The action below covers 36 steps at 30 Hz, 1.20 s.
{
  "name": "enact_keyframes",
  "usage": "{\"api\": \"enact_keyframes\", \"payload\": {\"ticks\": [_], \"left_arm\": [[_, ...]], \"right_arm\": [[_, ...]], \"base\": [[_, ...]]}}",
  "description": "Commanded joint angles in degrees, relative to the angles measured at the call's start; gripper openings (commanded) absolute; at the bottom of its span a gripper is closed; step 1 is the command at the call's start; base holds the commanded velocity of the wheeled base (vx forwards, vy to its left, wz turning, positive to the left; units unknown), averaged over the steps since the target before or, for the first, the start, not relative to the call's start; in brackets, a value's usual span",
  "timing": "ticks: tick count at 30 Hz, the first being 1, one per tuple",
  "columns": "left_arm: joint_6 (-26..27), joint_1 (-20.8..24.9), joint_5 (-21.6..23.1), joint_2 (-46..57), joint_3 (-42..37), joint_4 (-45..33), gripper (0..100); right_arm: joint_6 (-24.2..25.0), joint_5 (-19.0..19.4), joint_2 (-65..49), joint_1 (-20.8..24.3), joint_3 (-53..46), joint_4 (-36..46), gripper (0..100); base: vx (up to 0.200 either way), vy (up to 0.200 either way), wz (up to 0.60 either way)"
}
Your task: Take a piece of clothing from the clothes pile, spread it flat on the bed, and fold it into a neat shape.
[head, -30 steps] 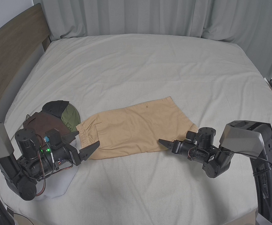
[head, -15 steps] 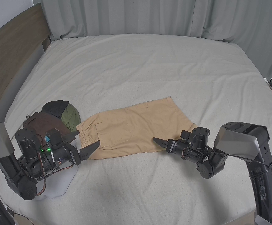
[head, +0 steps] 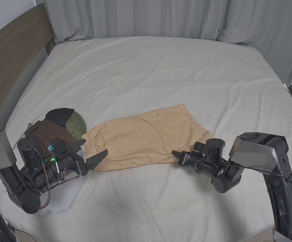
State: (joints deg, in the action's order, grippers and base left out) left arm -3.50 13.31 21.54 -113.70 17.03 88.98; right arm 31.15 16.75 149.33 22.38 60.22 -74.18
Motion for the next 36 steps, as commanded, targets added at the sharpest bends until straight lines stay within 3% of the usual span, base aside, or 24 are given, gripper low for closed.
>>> {"api": "enact_keyframes", "payload": {"ticks": [1, 22, 36], "left_arm": [[-0.02, -0.48, 0.08, -0.73, 2.22, 0.14, 100], [-2.21, -1.01, 0.17, -1.35, 2.83, 0.05, 100], [-2.21, -1.45, 0.26, -1.52, 2.83, 0.05, 100]], "right_arm": [[-0.03, 0.04, -0.01, 0.03, -0.19, -0.18, 0], [-0.12, 0.3, -4.4, 0.03, -11.62, -6.68, 0], [-0.21, 0.13, -9.41, 0.65, -20.93, -6.86, 0]], "base": [[0.0, 0.0, 0.0], [0.0, 0.0, 0.0], [0.0, 0.0, 0.0]]}}
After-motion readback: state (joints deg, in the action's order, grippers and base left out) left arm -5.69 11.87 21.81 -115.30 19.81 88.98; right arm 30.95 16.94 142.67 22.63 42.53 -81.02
